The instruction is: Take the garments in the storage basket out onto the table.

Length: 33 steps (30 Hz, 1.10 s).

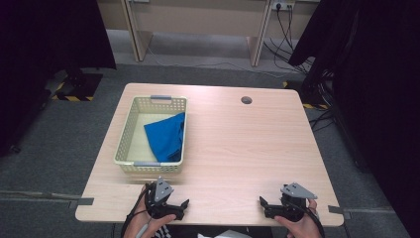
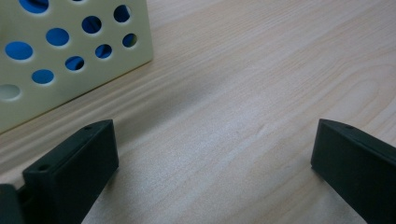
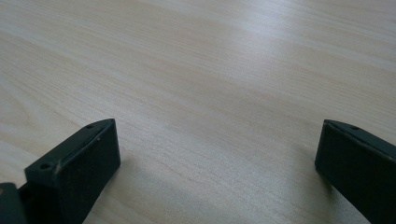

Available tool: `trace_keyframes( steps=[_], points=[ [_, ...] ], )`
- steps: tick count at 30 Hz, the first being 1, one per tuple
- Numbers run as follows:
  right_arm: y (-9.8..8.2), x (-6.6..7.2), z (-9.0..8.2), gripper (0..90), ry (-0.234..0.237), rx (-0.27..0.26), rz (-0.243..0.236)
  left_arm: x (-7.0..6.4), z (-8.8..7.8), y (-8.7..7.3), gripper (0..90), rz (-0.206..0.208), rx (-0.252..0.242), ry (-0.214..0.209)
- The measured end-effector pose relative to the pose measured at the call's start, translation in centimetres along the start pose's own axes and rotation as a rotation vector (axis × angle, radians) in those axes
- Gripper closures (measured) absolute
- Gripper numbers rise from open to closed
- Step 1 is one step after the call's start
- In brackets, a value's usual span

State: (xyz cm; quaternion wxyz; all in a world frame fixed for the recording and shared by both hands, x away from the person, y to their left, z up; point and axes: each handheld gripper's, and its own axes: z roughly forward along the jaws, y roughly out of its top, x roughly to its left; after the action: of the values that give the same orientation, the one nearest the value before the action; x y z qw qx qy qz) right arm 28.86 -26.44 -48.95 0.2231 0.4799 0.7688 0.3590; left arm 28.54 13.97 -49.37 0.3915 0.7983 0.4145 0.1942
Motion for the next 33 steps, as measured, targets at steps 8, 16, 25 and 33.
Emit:
trace_keyframes(
  steps=[8, 16, 25, 33],
  points=[
    [-0.03, 0.00, 0.00, 0.3, 0.001, -0.001, -0.001, 0.00, -0.01, -0.05, 0.0, -0.001, -0.004, -0.001],
    [-0.05, 0.01, -0.02, 0.3, 0.002, -0.003, -0.003, 0.00, -0.03, -0.05, 0.0, -0.002, -0.004, -0.002],
    [-0.01, 0.02, -0.02, 0.3, 0.002, 0.001, -0.004, 0.27, -0.27, 0.10, 2.9, -0.027, -0.012, -0.013],
    [-0.03, 0.03, -0.02, 0.3, 0.002, -0.002, -0.004, 0.32, -0.98, 0.59, 2.6, -0.018, -0.048, -0.004]
  ],
)
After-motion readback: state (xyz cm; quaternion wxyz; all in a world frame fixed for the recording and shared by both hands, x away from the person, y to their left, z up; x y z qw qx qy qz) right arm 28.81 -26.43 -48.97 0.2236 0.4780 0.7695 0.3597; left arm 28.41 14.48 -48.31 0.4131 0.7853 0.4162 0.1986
